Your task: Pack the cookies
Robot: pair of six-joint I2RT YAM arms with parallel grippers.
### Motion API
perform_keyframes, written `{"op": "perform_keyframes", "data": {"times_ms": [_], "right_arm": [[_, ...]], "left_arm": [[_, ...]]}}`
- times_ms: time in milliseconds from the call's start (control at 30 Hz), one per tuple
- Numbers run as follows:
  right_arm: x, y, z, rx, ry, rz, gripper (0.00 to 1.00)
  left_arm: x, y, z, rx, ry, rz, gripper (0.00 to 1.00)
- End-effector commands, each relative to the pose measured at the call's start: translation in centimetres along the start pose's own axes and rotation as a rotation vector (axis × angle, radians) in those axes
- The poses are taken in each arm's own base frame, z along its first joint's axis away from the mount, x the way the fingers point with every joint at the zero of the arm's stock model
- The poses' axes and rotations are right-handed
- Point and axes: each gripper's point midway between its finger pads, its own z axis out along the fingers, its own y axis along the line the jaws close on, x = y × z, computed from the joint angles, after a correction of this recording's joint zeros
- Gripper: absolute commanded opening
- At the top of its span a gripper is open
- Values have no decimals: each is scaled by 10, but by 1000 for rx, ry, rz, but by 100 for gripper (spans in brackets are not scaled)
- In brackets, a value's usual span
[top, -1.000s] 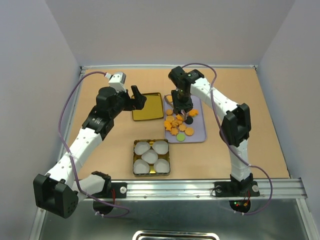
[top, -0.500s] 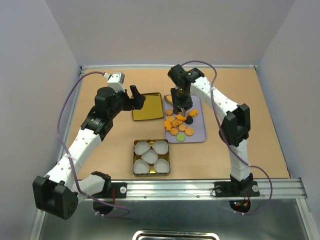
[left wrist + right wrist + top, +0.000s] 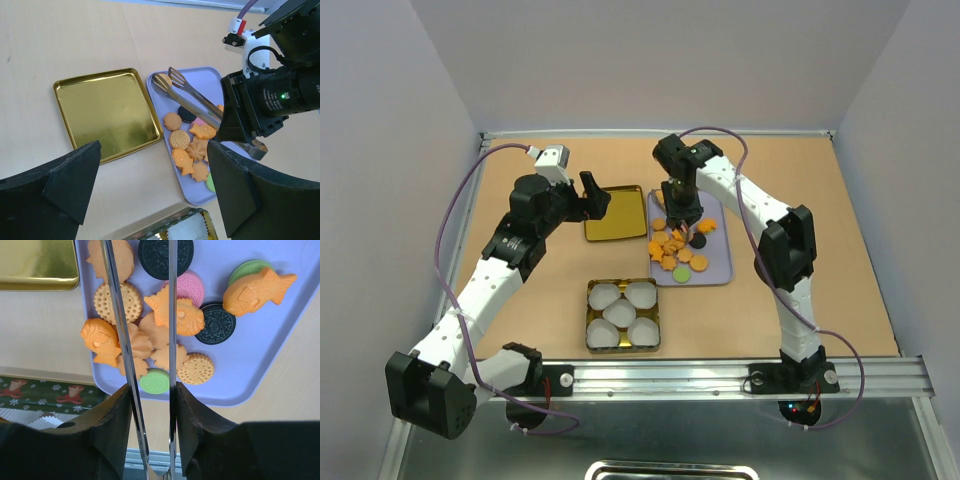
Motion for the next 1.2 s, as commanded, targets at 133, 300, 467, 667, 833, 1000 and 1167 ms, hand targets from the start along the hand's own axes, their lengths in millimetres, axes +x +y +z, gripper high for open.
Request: {"op": "perform_keyframes", "data": {"times_ms": [133,300,467,667,833,1000,1167], "right_arm": [[-3,9,-3,-16,-30,-26,31],[-4,-4,-19,27,-71,-23,29],[-5,-20,-50,64,-138,-6,29],[11,-26,-99,-2,-194,41,29],[27,-14,-135,-152,-227,57,28],[51,3,-161,-331,-228,13,27],[93,45,-179,-521,-179,-140,27]], "left_arm": [[-15,0,-7,3,-58,18,99],[-22,-3,-8,5,-72,19,98],[-26,-3,-12,-7,-75,11,99],[-44,5,-23,-63,-139,63,99],[-58,5,-43,-69,-248,28,99],[-43,4,-39,-48,-202,15,99],[-39,8,-39,-78,-173,-26,99]]}}
